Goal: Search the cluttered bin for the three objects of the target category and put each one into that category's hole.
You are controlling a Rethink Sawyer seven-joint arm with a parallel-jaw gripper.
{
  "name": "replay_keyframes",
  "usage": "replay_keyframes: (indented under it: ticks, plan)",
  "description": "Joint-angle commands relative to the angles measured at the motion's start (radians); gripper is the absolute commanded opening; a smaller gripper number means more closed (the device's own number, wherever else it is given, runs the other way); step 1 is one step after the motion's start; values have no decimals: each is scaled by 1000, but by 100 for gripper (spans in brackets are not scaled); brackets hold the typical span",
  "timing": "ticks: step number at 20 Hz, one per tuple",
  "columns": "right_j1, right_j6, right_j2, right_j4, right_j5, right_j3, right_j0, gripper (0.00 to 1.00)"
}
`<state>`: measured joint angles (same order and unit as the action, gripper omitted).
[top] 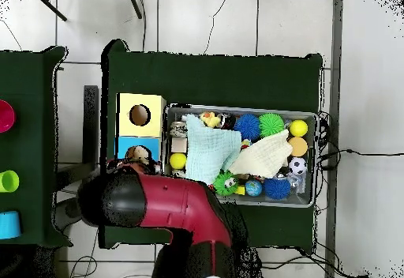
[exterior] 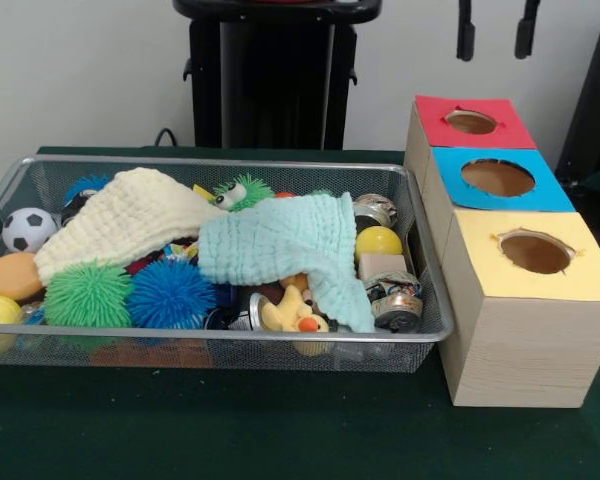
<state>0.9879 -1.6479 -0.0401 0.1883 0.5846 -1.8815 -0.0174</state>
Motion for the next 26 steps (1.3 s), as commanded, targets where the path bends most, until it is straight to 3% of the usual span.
replay_keyframes:
  ticks: [1, 5, 10, 16, 22, 26]
  plan:
    - [-118, -404, -28, 75, 184, 202, -34, 100]
    - [-170, -454, -35, 90, 213, 286, -54, 100]
    - [-241, -476, -56, 56, 227, 400, -79, 100]
    - [-302, -419, -50, 5, 318, 543, -61, 100]
    - [-351, -332, -27, -13, 352, 632, -22, 100]
    - [-440, -261, 5, -28, 365, 737, 25, 100]
